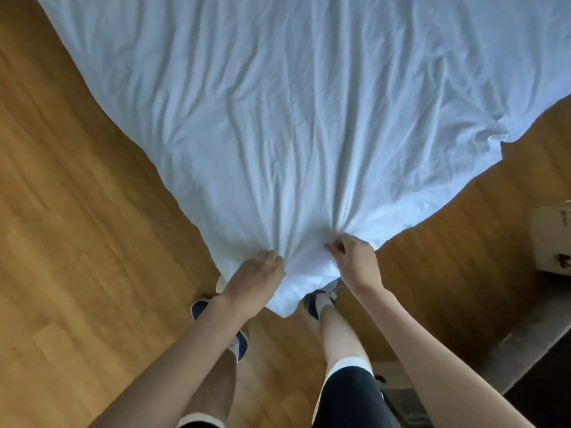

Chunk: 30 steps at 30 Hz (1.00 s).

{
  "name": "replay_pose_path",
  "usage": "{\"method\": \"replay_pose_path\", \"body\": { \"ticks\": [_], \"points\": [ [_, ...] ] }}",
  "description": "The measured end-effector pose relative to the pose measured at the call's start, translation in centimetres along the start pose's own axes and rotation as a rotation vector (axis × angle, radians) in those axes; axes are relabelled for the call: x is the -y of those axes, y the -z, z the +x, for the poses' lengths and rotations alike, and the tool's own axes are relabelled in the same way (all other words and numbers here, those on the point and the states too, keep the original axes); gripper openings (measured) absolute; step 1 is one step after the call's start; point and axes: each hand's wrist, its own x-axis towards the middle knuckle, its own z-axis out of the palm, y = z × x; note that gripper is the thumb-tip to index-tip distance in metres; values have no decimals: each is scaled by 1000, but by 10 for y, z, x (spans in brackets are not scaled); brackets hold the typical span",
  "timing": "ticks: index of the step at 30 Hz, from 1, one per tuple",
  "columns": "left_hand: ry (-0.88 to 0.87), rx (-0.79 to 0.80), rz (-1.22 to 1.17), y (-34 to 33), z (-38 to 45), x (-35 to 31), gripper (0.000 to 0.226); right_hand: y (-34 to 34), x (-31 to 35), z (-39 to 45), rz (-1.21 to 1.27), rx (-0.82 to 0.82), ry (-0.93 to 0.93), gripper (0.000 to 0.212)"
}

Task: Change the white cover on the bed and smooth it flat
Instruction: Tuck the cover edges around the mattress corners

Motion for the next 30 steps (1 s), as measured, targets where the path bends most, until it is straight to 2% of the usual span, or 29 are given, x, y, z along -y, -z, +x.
{"method": "replay_pose_path", "body": {
  "ticks": [6, 9, 10, 11, 12, 14, 17, 19, 22, 24, 27, 30],
  "points": [
    [-55, -15, -79, 19, -22, 4, 34, 21, 7, -27, 87, -15, 96, 28],
    [-60, -64, -73, 24, -37, 7, 45, 20, 4, -31, 115, 27, 159, 29],
    [-84, -53, -57, 24, -39, 10, 36, 16, 5, -28, 107, 65, 167, 29],
    [-101, -19, -35, 22, -39, 12, 27, 10, 7, -23, 83, 126, 150, 28],
    [-89, 51, -2, 20, -36, 14, 28, 1, 9, -15, 49, 194, 112, 28],
    [28, 241, 119, 10, -24, 14, 37, -14, 13, 3, -42, 292, 50, 23],
    [147, 389, 253, -12, -4, 14, 51, -19, 19, 20, -172, 360, 94, 9],
    [131, 410, 279, -14, 3, 14, 52, -5, 25, 17, -210, 472, 164, 11],
    [119, 560, 367, 8, 5, 8, 39, 15, 33, -5, -122, 593, 188, 20],
    [80, 608, 361, 14, -3, 8, 39, 7, 33, -14, -83, 608, 160, 18],
    [106, 732, 325, 28, -16, -3, 32, -12, 38, -3, -159, 574, 126, 12],
    [308, 717, 195, 35, -41, 3, 17, -15, 48, 3, -161, 412, 107, 23]
  ]
}}
